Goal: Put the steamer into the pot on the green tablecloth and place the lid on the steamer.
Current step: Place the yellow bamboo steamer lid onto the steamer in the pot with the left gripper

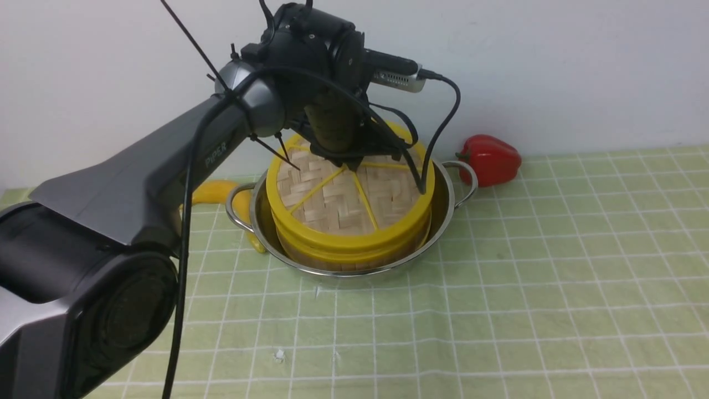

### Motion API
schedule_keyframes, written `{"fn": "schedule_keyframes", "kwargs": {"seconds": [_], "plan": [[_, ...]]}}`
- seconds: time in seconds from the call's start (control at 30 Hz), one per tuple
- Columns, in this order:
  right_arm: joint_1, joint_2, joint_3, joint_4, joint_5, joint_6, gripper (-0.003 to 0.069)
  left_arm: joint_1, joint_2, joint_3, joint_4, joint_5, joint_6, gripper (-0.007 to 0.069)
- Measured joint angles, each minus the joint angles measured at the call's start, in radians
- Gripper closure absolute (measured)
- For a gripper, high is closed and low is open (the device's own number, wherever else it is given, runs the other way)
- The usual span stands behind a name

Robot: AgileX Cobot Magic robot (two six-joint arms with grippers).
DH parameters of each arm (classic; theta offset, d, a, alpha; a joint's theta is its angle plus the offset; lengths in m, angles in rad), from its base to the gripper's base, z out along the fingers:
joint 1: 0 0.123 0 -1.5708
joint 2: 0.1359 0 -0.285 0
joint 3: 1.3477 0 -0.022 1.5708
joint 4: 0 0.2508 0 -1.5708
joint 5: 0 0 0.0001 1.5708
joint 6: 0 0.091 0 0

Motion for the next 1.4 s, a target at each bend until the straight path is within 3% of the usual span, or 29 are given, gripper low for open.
{"fn": "schedule_keyframes", "kwargs": {"seconds": [1.2, 1.27, 1.37, 1.4], "plan": [[0.000, 0.000, 0.000, 0.019, 0.000, -0.001, 0.0414, 0.002, 0.038, -0.005, -0.006, 0.003, 0.000, 0.0508], [0.000, 0.000, 0.000, 0.019, 0.000, -0.001, 0.0414, 0.002, 0.038, -0.005, -0.006, 0.003, 0.001, 0.0500], [0.000, 0.000, 0.000, 0.019, 0.000, -0.001, 0.0414, 0.002, 0.038, -0.005, -0.006, -0.002, 0.019, 0.0426], [0.000, 0.000, 0.000, 0.019, 0.000, -0.001, 0.0414, 0.002, 0.038, -0.005, -0.007, -0.001, 0.035, 0.0351]]}}
